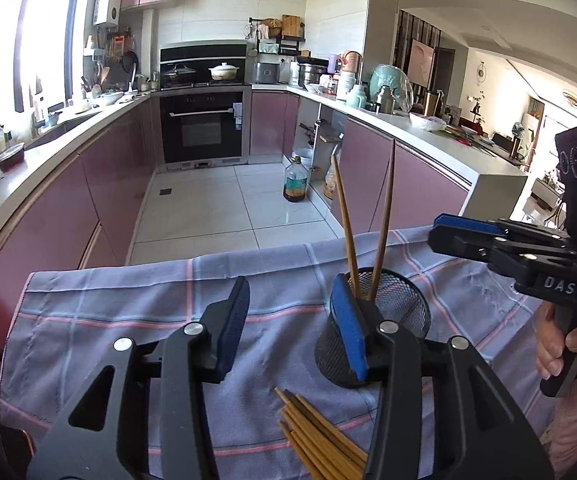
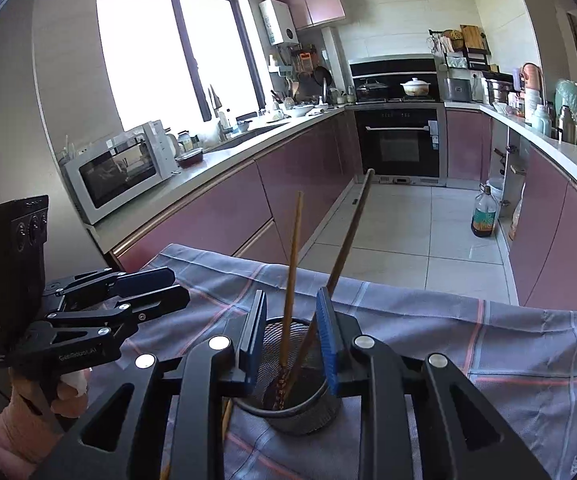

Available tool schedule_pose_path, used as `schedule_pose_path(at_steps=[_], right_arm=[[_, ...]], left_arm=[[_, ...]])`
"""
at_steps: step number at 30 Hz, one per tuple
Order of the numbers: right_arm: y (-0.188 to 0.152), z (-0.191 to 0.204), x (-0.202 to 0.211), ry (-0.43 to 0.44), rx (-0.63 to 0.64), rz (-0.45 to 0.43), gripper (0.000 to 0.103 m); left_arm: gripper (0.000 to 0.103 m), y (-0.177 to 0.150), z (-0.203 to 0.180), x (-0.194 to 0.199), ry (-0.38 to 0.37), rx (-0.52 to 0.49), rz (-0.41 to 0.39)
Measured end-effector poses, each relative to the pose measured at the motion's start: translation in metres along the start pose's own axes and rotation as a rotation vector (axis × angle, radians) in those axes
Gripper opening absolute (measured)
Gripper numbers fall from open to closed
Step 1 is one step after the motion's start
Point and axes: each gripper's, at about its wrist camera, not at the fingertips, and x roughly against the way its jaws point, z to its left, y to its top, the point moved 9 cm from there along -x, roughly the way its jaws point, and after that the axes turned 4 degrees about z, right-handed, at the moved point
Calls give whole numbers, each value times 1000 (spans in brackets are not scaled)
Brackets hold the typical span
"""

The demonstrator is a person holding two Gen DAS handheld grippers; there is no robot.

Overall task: Organize utensils
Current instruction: 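Lower the chopstick into the mesh cup and open the right tool while the left tool does the same, then move both open tools back over the chopstick pile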

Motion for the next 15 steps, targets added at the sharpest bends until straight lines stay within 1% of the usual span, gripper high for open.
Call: schedule_pose_path(at_steps=[2, 3, 6, 12, 15], right_arm=[[-11, 16, 7, 23, 41, 2, 35], [-20, 24, 7, 37, 61, 18, 38], [-47, 40, -1, 67, 88, 82, 39], [-111, 58, -39, 94, 91, 262, 39], [-135, 62, -54, 64, 102, 328, 38]], left_arm=[[49, -14, 5, 9, 35, -14, -2], [51, -22, 7, 12, 45, -21, 2], [52, -51, 13, 14, 80, -32, 34], [52, -129, 16, 4, 45, -22, 161], [52, -162, 11, 2, 18, -29, 205]])
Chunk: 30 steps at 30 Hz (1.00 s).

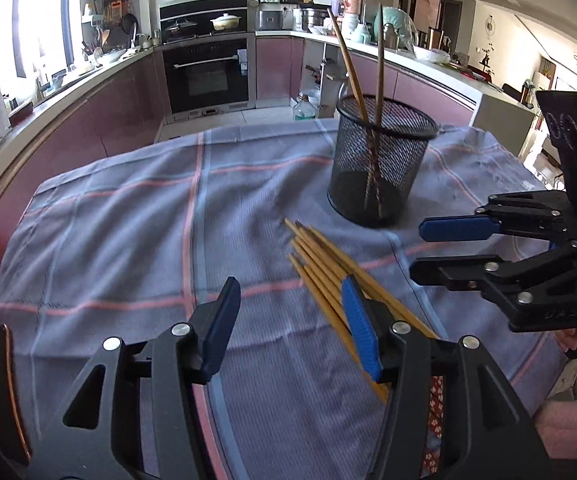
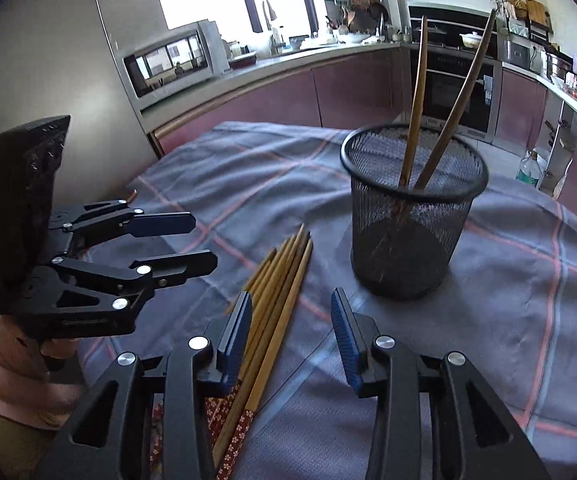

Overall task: Organize utensils
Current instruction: 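Move both open tools back over the chopstick pile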

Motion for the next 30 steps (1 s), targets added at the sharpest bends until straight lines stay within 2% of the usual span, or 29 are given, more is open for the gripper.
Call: schedule_pose_path(at_steps=[6, 9, 14, 22, 23, 25, 30], right_arm=[[-12, -1, -14, -14, -20, 47, 37], [-19, 0, -17, -16, -29, 52, 33], [-22, 0, -17, -28, -30, 50, 32], [-19, 0, -20, -47, -17, 59, 31], [-20, -1, -20, -54, -14, 65, 31], [-21, -4, -20, -88, -1, 72, 20], [-22, -7, -18, -84, -8, 74, 18]], left_arm=[[52, -31, -18, -5, -65, -7, 42], [52, -36, -26, -7, -80, -11, 54], [49, -35, -34, -17, -74, -24, 98], [45, -38, -30, -20, -69, -19, 110], [43, -38, -29, -21, -69, -20, 113], [39, -39, -27, -22, -63, -24, 118], [31, -39, -23, -22, -74, -21, 121]])
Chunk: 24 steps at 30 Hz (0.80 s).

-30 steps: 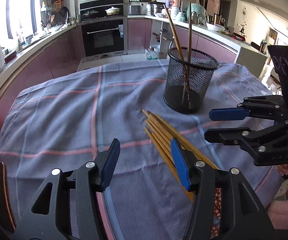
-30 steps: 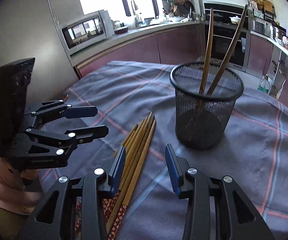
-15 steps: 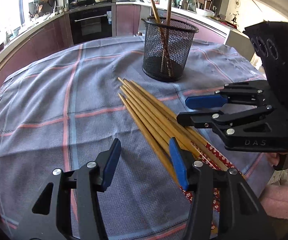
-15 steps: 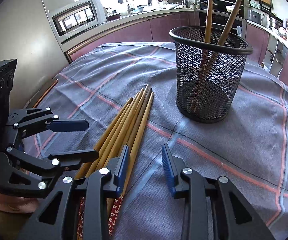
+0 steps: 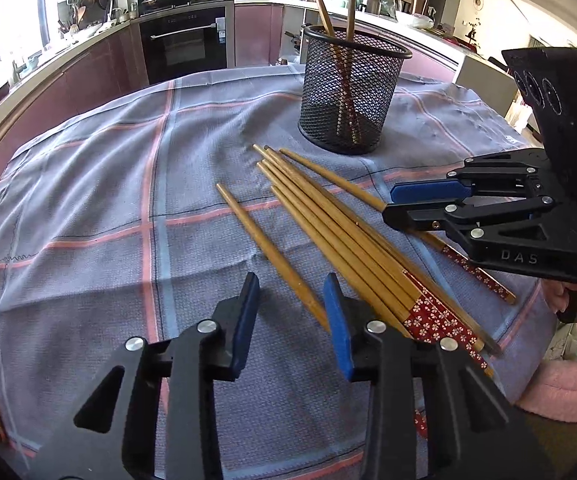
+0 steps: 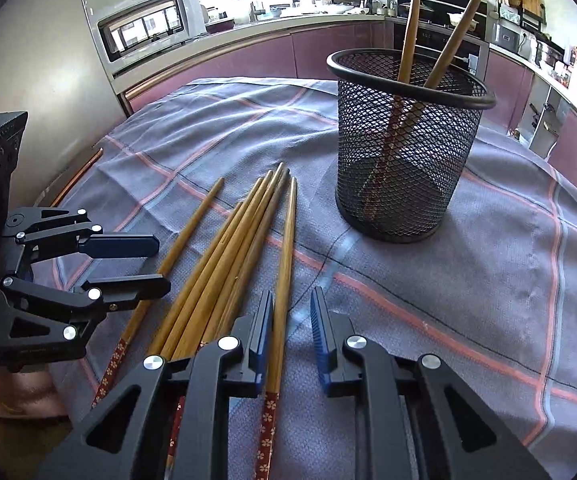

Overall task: Organize utensils
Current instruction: 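Move both open tools back over the chopstick pile, then grasp and lift a chopstick with the right tool while the left tool grasps and lifts another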

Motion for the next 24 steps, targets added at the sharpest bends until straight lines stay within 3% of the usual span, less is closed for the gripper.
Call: schedule_pose_path(at_steps=[8, 13, 15, 24], right_arm=[[7, 4, -5, -3, 19, -4, 18], [12, 6, -8, -15, 29, -4, 18], [13, 7, -10, -17, 29, -6, 18], [16, 5, -11, -30, 29, -14, 14]], left_arm=[[16, 5, 12, -4, -21, 33, 1], [19, 8, 18, -7, 4, 49, 6], [26, 9, 22, -7, 17, 53, 6], [24, 12, 26, -10, 15, 64, 8]])
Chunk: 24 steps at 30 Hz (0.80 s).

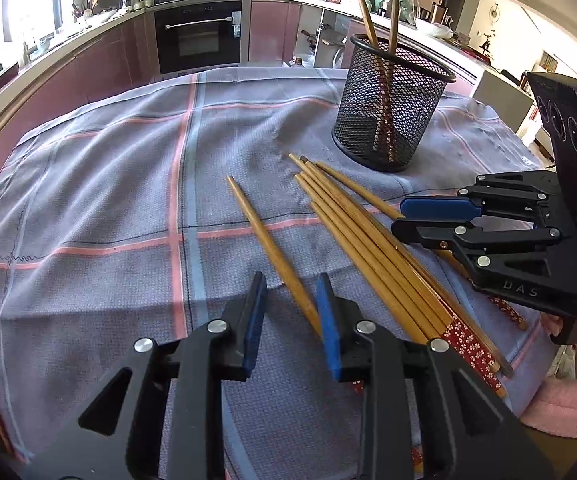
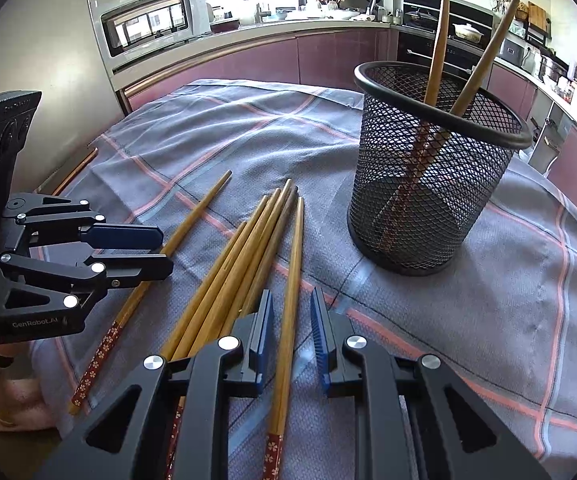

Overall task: Organize utensils
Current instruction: 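Grasp and lift a chopstick with the right tool while the left tool grasps and lifts another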

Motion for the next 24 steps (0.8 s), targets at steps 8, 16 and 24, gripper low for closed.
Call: schedule_pose_path(at_steps=[8, 16, 24], right_arm=[[0, -3, 4, 33, -39, -11, 5], [3, -4, 21, 88, -73, -58, 5], [10, 2, 40, 131, -67, -115, 5]], left_arm=[[8, 3, 5, -1, -15, 58, -2], [8, 6, 7, 6, -28, 84, -31], [8, 14, 4, 24, -80, 93, -71]])
